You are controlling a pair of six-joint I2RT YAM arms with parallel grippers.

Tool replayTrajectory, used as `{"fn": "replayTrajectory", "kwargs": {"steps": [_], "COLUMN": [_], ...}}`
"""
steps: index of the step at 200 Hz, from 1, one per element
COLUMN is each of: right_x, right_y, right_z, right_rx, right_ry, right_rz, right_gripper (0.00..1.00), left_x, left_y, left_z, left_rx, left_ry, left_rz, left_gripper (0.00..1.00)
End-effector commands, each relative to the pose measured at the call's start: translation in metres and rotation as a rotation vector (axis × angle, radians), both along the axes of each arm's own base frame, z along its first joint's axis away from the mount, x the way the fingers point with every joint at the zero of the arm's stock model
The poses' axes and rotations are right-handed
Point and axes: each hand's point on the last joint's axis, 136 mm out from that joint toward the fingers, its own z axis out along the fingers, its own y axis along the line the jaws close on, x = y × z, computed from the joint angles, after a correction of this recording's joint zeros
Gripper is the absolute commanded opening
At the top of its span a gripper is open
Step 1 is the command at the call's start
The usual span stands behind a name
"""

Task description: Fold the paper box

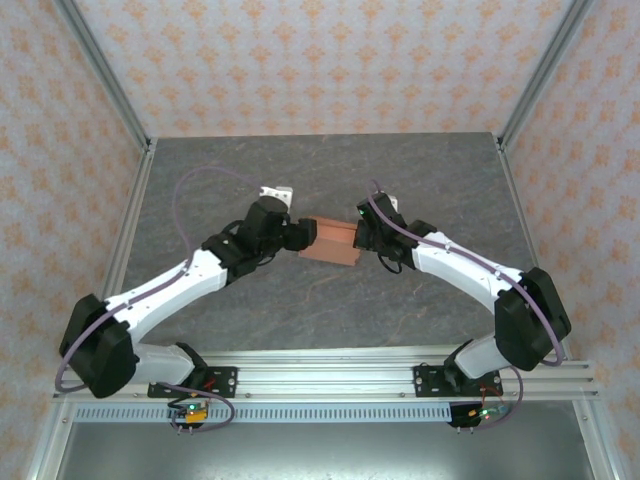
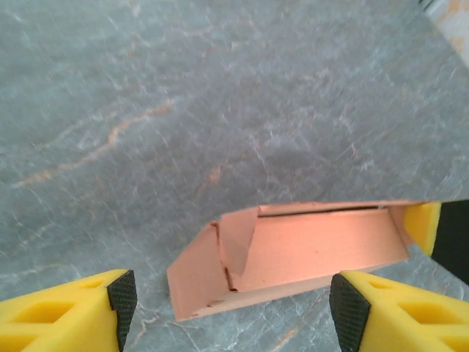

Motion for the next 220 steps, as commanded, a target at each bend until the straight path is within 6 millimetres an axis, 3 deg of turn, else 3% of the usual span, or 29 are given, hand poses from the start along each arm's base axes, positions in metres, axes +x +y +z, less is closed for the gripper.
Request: {"fn": "replayTrajectory", "kwargs": {"steps": [1,37,72,125,133,149,164,189,220], "right_x": [-0.012,-0.011,-0.010,-0.009,-0.008,-0.007,-0.006,-0.004,-0.004], "right_y": [-0.009,-0.007,-0.007,-0.007,-0.006,-0.008,-0.010,-0.010,-0.005], "right_z": [-0.008,-0.007,-0.006,-0.007,-0.007,-0.008,-0.009,-0.010,-0.009], "right_rx": [-0.087,-0.100,-0.115,-0.154,-0.163,-0.186,-0.210,-0.227,-0.243], "right_ry": [0.046,0.051,0.055,0.045,0.034,0.014,0.004,-0.006,-0.031], "right_rz": [0.015,0.019,0.016,0.018,0.020,0.022,0.025,0.038,0.065], "right_gripper": [0.05,0.05,0.05,0.05,0.06,0.05,0.06,0.06,0.06], "left_x": [-0.002,-0.002,0.003,0.007,0.008,0.008,0.009,0.011,0.024], "left_y": [0.006,-0.004,-0.017,-0.024,-0.021,-0.012,-0.001,0.024,0.033], "left_z": [-0.005,-0.010,-0.020,-0.025,-0.022,-0.012,-0.001,0.006,-0.015], "left_rx": [0.024,0.028,0.025,-0.018,-0.046,-0.136,-0.225,-0.306,-0.285], "left_ry": [0.004,0.028,0.069,0.082,0.077,0.065,0.046,0.060,0.149], "left_rz": [-0.036,-0.109,-0.154,-0.144,-0.123,-0.068,0.005,0.137,0.213], "left_gripper": [0.72,0.70,0.56,0.56,0.58,0.73,0.99,1.00,1.00]}}
